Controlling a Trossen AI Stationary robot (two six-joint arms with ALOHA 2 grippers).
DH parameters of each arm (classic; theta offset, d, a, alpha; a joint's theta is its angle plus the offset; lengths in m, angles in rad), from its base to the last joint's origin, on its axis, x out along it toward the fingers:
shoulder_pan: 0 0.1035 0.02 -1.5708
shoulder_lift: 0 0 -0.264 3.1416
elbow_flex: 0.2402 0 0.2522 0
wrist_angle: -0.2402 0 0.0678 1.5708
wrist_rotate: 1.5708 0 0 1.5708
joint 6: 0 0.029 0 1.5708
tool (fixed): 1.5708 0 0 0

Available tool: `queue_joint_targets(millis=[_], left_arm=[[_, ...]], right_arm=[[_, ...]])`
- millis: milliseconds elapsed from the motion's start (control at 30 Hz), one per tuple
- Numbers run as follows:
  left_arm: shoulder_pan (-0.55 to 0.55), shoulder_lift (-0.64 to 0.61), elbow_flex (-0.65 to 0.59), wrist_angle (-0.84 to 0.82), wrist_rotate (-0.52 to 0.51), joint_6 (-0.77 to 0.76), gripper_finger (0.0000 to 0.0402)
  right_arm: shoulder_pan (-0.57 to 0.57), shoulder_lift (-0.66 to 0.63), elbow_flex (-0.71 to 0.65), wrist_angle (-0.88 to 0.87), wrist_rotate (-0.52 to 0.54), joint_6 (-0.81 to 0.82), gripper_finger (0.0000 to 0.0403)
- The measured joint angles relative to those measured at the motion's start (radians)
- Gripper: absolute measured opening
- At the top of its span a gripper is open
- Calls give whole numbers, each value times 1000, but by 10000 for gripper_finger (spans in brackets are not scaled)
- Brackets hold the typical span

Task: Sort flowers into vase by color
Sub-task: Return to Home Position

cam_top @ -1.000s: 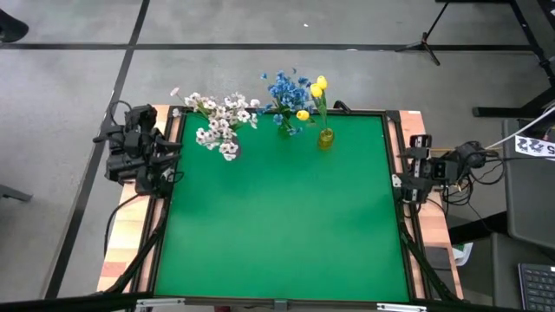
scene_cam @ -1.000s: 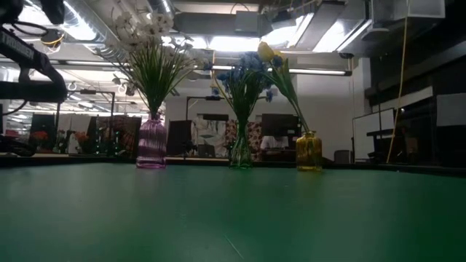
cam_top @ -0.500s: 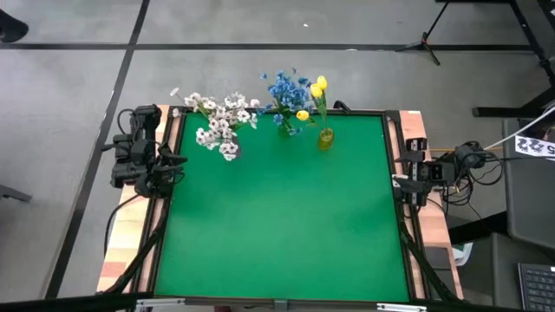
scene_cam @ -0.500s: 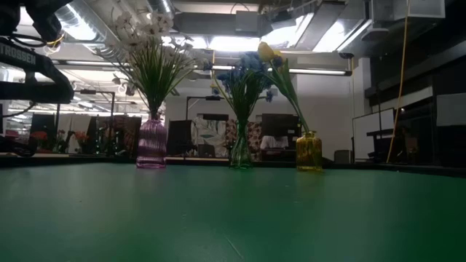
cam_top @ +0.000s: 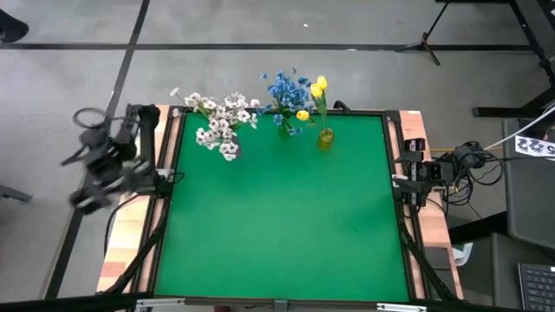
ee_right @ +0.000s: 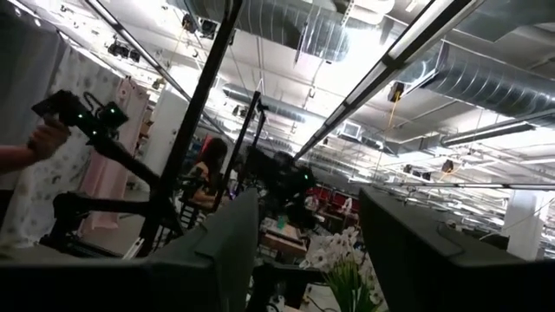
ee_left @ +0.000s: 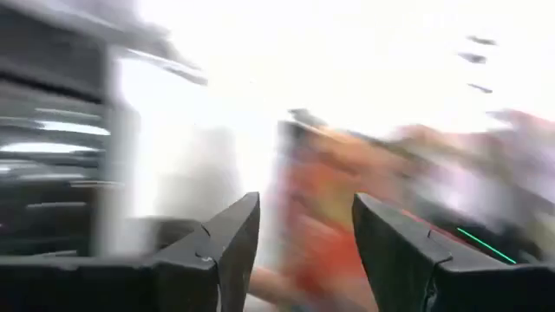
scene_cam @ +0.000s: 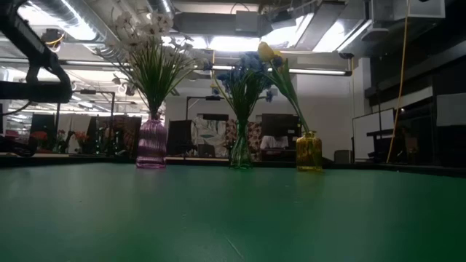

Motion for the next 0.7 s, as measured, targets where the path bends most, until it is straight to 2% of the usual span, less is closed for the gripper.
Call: queue_joint_targets(millis=[33,67,100,167,233,367,533,700], left_arm=[[1,2,38,-126,129,-35,182],[2,5,58,-203,215,-50,182],[3,4,70,-253,250,-67,182],[3,-12,78,-277,258,-98,182],[3,-45,82,-302,223,-143,182],[11,-106,63,-399,0,-208,182],[35,-154,23,-459,76,-211,182],[39,-179,-5,-491,216,-211,182]], right_arm=[[0,0,0,0,0,0,198],[0,0,0,-1,0,-2,198],[0,0,0,-4,0,-4,198],[0,0,0,-3,0,-6,198],[0,0,0,17,2,-6,198],[0,0,0,41,10,-27,198],[0,0,0,28,10,-27,198],[0,0,0,13,9,-23,198]])
